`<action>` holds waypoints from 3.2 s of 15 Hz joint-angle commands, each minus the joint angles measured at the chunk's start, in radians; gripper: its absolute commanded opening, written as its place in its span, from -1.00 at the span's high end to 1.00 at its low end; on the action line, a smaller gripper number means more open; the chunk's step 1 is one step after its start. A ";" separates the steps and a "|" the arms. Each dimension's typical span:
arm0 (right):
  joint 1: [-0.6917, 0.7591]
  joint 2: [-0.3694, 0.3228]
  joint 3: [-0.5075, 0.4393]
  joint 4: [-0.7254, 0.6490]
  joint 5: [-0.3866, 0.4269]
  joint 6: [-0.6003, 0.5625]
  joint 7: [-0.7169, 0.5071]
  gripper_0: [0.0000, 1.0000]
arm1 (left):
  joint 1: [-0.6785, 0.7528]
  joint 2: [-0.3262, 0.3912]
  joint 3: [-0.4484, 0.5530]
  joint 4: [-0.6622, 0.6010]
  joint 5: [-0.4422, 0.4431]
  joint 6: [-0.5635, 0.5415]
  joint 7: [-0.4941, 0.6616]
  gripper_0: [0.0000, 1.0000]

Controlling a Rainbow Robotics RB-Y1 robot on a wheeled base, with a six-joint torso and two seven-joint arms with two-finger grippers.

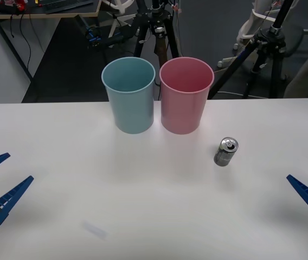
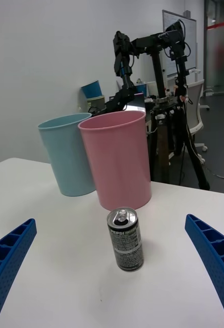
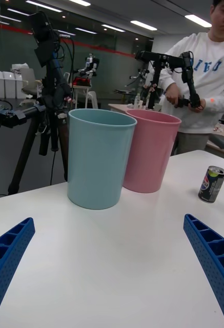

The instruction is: Grasp the object on the table and drop it into the matching bin: aluminum can to the light blue bin, PET bottle to the pink bin.

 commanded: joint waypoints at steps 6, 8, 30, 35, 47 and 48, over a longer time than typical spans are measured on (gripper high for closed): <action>0.013 0.026 0.008 0.004 0.014 0.004 0.018 -1.00 | 0.000 0.000 0.000 0.000 0.000 0.000 0.000 -1.00; 0.031 0.026 0.022 0.006 0.020 0.007 0.038 -1.00 | 0.000 0.000 0.000 0.000 0.000 0.000 0.000 -1.00; -0.120 0.078 0.251 0.314 -0.004 0.195 0.459 -1.00 | 0.000 0.000 0.000 0.000 0.000 0.000 0.000 -1.00; -0.216 0.093 0.277 0.420 0.017 0.203 0.517 -1.00 | 0.000 0.000 0.000 0.000 0.000 0.000 0.000 -1.00; -0.364 0.128 0.346 0.529 0.042 0.326 0.586 -1.00 | 0.000 0.000 0.000 0.000 0.000 0.000 0.000 -1.00; -0.369 0.130 0.352 0.529 0.040 0.335 0.587 -1.00 | 0.000 0.000 0.000 0.000 0.000 0.000 0.000 -1.00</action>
